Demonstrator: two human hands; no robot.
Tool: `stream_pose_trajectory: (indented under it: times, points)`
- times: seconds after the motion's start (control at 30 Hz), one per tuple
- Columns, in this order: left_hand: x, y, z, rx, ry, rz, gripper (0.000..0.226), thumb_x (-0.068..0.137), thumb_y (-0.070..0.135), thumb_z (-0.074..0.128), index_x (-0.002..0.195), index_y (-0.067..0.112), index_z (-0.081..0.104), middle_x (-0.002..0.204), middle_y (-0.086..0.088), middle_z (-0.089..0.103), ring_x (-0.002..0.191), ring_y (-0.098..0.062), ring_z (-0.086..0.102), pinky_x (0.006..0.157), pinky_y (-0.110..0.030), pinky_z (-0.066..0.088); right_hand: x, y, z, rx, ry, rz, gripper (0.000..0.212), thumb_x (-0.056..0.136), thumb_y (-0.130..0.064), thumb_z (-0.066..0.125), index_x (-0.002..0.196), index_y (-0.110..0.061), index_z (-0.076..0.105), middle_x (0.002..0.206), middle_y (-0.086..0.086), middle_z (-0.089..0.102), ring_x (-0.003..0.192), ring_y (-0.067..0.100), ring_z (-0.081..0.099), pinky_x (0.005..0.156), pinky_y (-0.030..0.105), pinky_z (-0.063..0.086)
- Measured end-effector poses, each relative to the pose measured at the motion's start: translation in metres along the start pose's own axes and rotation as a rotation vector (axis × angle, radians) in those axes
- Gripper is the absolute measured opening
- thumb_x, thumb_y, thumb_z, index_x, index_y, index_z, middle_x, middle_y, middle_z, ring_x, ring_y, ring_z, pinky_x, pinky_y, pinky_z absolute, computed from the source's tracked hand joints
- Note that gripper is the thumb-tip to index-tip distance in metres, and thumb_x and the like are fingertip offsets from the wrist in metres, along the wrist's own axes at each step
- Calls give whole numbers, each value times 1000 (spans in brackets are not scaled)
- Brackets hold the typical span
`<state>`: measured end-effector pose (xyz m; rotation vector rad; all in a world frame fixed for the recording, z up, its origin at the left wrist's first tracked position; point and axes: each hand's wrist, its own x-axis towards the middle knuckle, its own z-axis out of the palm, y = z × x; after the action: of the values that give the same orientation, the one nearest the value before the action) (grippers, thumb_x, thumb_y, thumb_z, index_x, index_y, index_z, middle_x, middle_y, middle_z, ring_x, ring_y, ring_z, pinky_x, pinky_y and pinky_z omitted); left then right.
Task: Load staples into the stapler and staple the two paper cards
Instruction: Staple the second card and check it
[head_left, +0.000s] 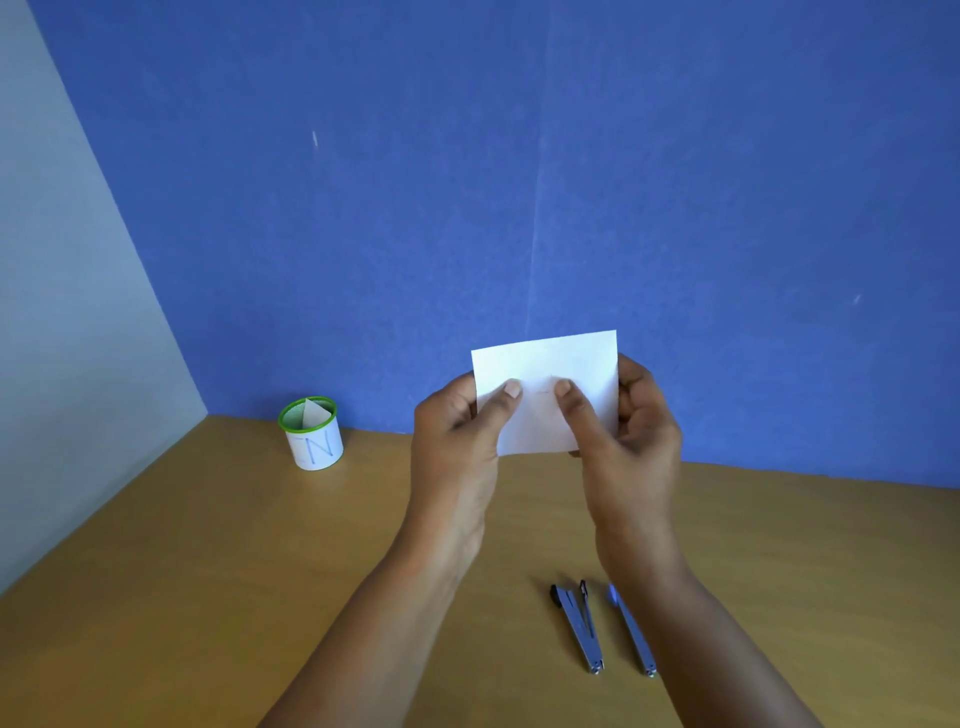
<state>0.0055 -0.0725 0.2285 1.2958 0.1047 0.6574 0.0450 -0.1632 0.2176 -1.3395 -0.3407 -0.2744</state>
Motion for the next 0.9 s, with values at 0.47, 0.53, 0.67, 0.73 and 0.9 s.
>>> stream_pose_trajectory:
  times: [0.47,0.53,0.67,0.73,0.9]
  points:
    - [-6,2,-1,71,79,96,23,90,5,56,83,20,71,76,11,73,72,-1,63,67,-13,50,-6,0,-1,-295,180,-273,32,76,-29,66,103,-31,48,98,-24,52,86,-3,53,69,12,41]
    - [-7,2,0,57,112,110,21,91,4,55,83,18,70,73,12,72,69,2,61,64,-10,47,-9,3,0,-415,176,-402,26,76,-32,60,98,-31,47,97,-25,45,88,3,48,74,14,38]
    - [-9,2,1,46,144,131,19,91,8,55,77,11,69,70,5,66,68,-4,58,65,-16,47,-17,6,6,-490,8,-416,33,81,-43,50,105,-23,62,104,-19,51,99,-1,46,84,21,42]
    - [-13,5,6,21,117,127,29,92,21,55,66,16,67,63,8,63,64,-4,57,63,-17,46,-20,5,9,-454,-85,-354,46,81,-52,45,115,-23,60,111,-21,51,108,-3,47,88,15,41]
    - [-20,3,8,8,79,140,45,92,47,42,95,14,72,94,0,75,91,-10,70,75,-19,54,-22,-4,8,-218,-220,-171,55,78,-58,42,115,-22,61,113,-13,62,106,-2,55,76,7,41]
